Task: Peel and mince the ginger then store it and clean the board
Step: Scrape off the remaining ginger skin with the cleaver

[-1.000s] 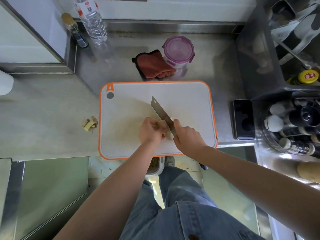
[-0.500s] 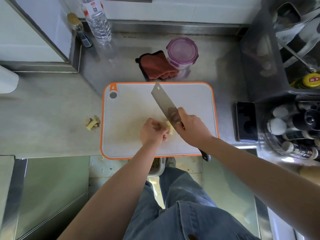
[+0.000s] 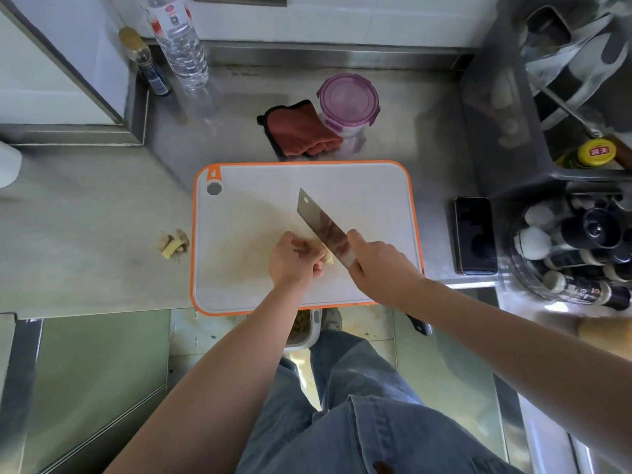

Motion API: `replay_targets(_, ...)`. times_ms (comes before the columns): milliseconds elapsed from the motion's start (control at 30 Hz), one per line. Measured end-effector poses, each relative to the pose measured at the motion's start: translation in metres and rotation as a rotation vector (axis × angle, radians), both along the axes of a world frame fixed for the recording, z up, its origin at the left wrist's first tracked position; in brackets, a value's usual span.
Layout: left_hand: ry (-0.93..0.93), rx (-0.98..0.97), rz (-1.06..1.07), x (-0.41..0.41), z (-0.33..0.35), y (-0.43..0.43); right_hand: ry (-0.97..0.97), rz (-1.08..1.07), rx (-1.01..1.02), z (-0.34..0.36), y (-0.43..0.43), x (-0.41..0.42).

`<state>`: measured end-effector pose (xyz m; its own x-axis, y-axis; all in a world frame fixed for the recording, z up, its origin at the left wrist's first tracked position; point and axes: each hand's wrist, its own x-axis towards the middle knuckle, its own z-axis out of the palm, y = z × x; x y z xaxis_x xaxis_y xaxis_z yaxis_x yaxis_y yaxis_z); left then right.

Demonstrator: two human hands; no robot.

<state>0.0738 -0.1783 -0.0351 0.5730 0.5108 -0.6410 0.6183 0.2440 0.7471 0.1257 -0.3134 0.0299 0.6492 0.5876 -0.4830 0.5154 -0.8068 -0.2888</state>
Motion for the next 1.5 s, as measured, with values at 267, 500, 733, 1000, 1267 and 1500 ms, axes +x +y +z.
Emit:
replay_targets(267,0.014,0.021,-0.049,0.001,-0.008,0.003,-0.024,0.0,-0.039,-0.016,0.007,-0.007)
replay_targets(500,0.018,0.035,-0.078,0.001,-0.013,0.005,-0.042,-0.009,0.0,-0.036,0.021,-0.007)
replay_targets(733,-0.012,0.059,-0.078,-0.003,-0.013,0.003,0.02,-0.193,0.149,-0.043,0.011,-0.005)
replay_targets(1000,-0.029,0.004,-0.004,-0.004,-0.007,-0.002,-0.008,-0.122,0.173,-0.018,0.007,0.009)
replay_targets(1267,-0.046,0.022,0.067,-0.007,-0.005,-0.007,-0.04,0.027,0.057,0.001,0.006,0.004)
replay_targets(1500,-0.025,0.056,0.068,-0.005,-0.005,-0.009,-0.032,0.032,0.019,0.002,0.004,0.003)
